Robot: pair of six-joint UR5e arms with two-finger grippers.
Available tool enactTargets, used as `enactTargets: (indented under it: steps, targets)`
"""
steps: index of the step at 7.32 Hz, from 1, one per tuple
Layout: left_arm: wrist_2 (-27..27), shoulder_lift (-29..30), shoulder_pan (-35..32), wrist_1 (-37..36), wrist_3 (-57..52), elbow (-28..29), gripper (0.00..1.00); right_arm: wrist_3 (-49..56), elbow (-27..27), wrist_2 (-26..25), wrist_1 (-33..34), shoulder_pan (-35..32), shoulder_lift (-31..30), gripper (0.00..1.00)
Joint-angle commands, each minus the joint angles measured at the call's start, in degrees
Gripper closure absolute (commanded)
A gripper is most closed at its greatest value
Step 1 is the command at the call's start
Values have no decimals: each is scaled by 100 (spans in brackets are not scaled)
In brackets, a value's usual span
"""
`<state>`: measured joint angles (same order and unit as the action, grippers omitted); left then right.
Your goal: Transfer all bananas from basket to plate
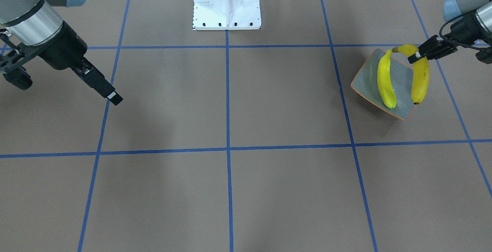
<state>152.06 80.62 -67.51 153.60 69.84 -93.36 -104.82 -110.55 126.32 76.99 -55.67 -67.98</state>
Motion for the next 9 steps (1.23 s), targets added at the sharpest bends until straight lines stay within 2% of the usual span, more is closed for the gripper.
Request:
enactTargets:
  steps: [1,5,9]
  targets:
    - [69,15,70,-5,-275,133,100,-3,24,-2,0,3,4,0]
    - [87,58,194,-14,-620,318,100,-3,25,-2,0,3,21,0]
    - [78,384,212,-67,-603,485,100,-73,-37,-2,0,-6,39,0]
